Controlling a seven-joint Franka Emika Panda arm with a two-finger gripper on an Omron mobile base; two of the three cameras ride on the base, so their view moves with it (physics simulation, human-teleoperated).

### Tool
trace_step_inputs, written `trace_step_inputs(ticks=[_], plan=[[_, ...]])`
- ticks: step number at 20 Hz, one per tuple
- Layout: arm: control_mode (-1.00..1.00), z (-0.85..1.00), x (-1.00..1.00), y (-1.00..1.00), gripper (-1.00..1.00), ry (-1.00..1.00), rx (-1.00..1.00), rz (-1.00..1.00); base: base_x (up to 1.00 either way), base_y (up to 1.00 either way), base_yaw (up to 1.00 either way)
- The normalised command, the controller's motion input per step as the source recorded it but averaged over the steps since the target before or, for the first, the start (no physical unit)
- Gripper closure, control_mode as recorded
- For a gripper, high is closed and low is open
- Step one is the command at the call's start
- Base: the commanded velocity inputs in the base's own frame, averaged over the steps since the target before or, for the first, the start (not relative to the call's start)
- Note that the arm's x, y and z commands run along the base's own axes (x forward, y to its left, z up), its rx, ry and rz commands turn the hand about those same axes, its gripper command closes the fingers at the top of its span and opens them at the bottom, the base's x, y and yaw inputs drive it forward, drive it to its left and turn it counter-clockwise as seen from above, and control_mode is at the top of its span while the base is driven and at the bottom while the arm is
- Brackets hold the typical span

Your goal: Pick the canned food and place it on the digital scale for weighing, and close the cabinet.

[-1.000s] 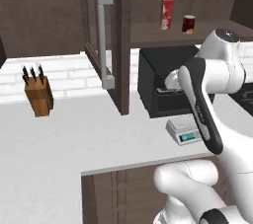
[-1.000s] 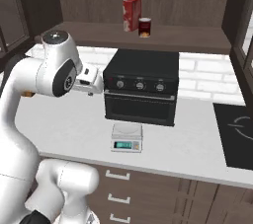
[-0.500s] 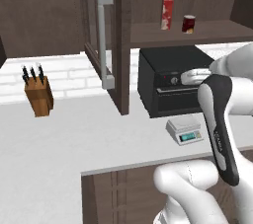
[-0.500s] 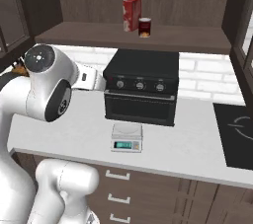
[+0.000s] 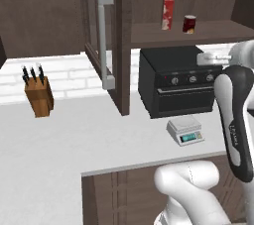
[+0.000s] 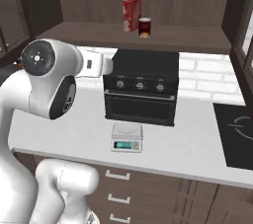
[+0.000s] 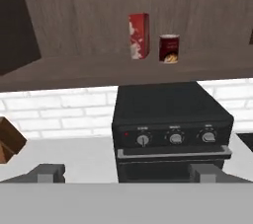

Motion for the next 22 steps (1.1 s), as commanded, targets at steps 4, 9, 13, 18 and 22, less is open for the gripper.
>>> trace_step_inputs(ticks=[4, 9, 13, 18, 22], plan=[[-1.0, 0.46, -0.01, -0.45, -1.0, -0.21, 0.0, 0.0, 0.0, 0.0, 0.0], [-1.0, 0.36, -0.01, -0.37, -1.0, -0.42, 0.0, -0.02, 0.0, 0.0, 0.0], [-1.0, 0.32, 0.06, -0.21, -1.0, -0.19, 0.0, -0.03, 0.0, 0.0, 0.0], [-1.0, 0.14, 0.5, 0.0, -1.0, 0.17, 0.0, 0.0, 0.0, 0.0, 0.0], [-1.0, 0.1, 0.42, 0.0, -1.0, 0.06, 0.0, 0.0, 0.0, 0.0, 0.0]])
